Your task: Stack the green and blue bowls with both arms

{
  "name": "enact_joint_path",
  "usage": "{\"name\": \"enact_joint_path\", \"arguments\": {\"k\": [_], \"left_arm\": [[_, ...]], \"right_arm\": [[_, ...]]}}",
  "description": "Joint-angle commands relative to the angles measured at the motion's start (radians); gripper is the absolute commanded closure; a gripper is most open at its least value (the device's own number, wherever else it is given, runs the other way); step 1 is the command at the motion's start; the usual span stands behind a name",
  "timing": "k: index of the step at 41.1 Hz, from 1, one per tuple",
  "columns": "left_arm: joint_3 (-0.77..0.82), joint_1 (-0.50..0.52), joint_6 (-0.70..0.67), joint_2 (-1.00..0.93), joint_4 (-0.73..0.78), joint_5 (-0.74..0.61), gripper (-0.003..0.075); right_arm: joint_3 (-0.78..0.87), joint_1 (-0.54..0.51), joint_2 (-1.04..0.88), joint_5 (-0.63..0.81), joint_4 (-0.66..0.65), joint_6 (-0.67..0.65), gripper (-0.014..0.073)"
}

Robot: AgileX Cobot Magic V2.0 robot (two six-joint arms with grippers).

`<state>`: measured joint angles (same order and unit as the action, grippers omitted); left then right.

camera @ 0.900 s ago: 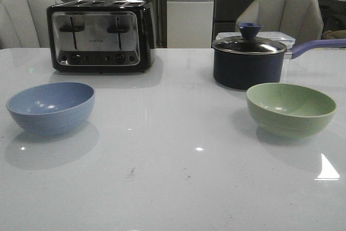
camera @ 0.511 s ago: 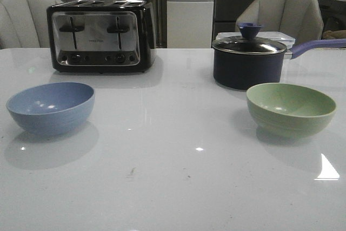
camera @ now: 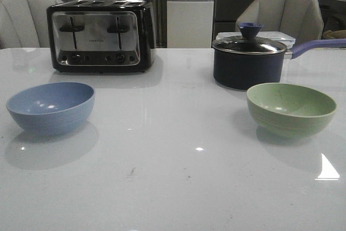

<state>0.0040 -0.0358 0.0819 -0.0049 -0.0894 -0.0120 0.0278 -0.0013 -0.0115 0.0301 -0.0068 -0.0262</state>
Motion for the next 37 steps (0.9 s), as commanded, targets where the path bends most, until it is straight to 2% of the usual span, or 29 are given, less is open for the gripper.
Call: {"name": "enact_joint_path", "arguments": {"k": [1,10,17,23,28,37], "left_arm": [[-0.026,-0.007,-0.011,-0.02,0.002,-0.113,0.0627],[-0.277,-0.007,-0.011,0.002,0.002,-0.02,0.0627],[-0.536,-0.007,-0.011,0.114,0.002,0.175,0.0627],[-0.73,-0.007,-0.011,0.26,0.002,0.404,0.0627],[-0.795,-0.007,-0.011,0.362,0.002,0.537,0.0627],[-0.768,-0.007,-0.011,0.505,0.002,0.621,0.0627]], "right_arm": [[-0.076,-0.005,-0.018,0.078,-0.01,0.0,0.0571],[-0.354,-0.005,0.02,-0.125,-0.01,0.0,0.0571],[-0.599,-0.005,0.162,-0.286,-0.01,0.0,0.0571],[-0.784,-0.005,0.311,-0.469,-0.01,0.0,0.0571],[-0.854,-0.005,0.428,-0.61,-0.011,0.0,0.0571],[-0.857,-0.005,0.599,-0.787,-0.011,0.0,0.0571]]}}
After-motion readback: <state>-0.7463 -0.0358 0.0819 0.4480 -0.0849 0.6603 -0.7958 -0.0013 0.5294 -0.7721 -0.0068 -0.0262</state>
